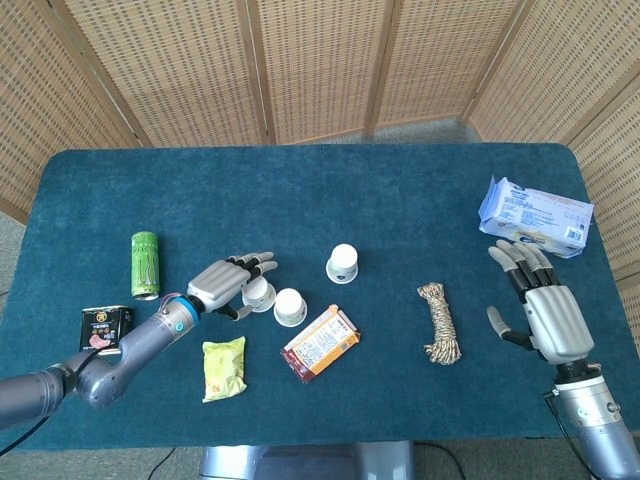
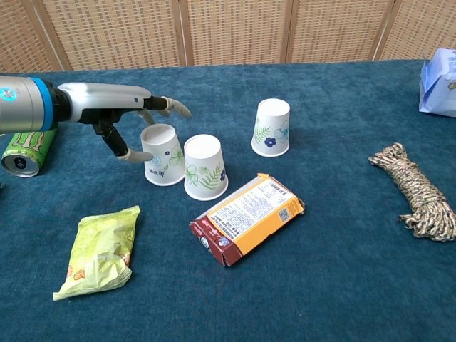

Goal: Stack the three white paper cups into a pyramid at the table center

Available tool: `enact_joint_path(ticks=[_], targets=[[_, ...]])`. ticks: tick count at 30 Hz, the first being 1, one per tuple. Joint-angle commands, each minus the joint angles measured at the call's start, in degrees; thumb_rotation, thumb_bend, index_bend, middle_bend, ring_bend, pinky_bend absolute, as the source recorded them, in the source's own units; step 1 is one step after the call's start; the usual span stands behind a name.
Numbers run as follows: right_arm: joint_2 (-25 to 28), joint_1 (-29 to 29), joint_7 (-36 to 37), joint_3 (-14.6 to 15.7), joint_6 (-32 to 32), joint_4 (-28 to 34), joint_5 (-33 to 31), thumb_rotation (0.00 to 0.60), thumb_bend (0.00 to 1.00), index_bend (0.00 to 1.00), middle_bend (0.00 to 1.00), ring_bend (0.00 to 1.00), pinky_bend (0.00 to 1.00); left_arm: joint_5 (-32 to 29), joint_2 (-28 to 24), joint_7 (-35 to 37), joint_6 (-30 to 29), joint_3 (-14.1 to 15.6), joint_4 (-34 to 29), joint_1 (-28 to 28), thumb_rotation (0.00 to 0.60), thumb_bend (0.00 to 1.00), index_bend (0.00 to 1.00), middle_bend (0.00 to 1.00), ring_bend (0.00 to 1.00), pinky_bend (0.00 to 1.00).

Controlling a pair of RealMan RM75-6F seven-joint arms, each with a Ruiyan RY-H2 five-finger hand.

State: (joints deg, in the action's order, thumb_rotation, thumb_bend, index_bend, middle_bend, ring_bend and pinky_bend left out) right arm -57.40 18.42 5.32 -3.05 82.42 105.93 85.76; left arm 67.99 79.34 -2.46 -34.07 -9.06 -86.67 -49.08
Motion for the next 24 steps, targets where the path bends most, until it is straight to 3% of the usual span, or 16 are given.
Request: enact_joint_path(ticks=[1, 10, 18, 24], targets=[[0.0, -0.4, 0.1, -0.2, 0.0, 0.0, 0.0, 0.600, 0.46, 0.07, 0.06, 0.00, 0.08, -0.7, 1.2, 1.1, 0.6, 0.0, 1.2, -0.7, 0.600, 0.44, 0.00, 0.00, 0.00, 0.21], [0.1, -1.2, 0.0, -1.0, -0.4, 0.1, 0.2, 0.600, 0.46, 0.08, 0.06, 0.00, 0.08, -1.4, 3.1, 3.6, 1.3, 0.0, 3.6, -1.8, 0.600, 0.44, 0.07, 0.00, 0.00, 0.34], [0.1, -1.9, 0.2, -1.4, -0.8, 0.1, 0.4, 0.600, 0.46, 0.08, 0.06, 0.00, 0.08, -1.7, 3.1, 4.2, 0.6, 0.5, 3.8, -1.9, 0.600, 0.44, 0.23, 0.03, 0.11, 0.44], [0.1, -2.3, 0.3, -1.7, -1.0, 0.2, 0.5, 0.600, 0.46, 0.08, 0.06, 0.00, 0.08, -2.4, 2.8, 4.5, 0.2, 0.8, 3.1, -1.8, 0.600, 0.44, 0.27, 0.05, 0.13, 0.47]])
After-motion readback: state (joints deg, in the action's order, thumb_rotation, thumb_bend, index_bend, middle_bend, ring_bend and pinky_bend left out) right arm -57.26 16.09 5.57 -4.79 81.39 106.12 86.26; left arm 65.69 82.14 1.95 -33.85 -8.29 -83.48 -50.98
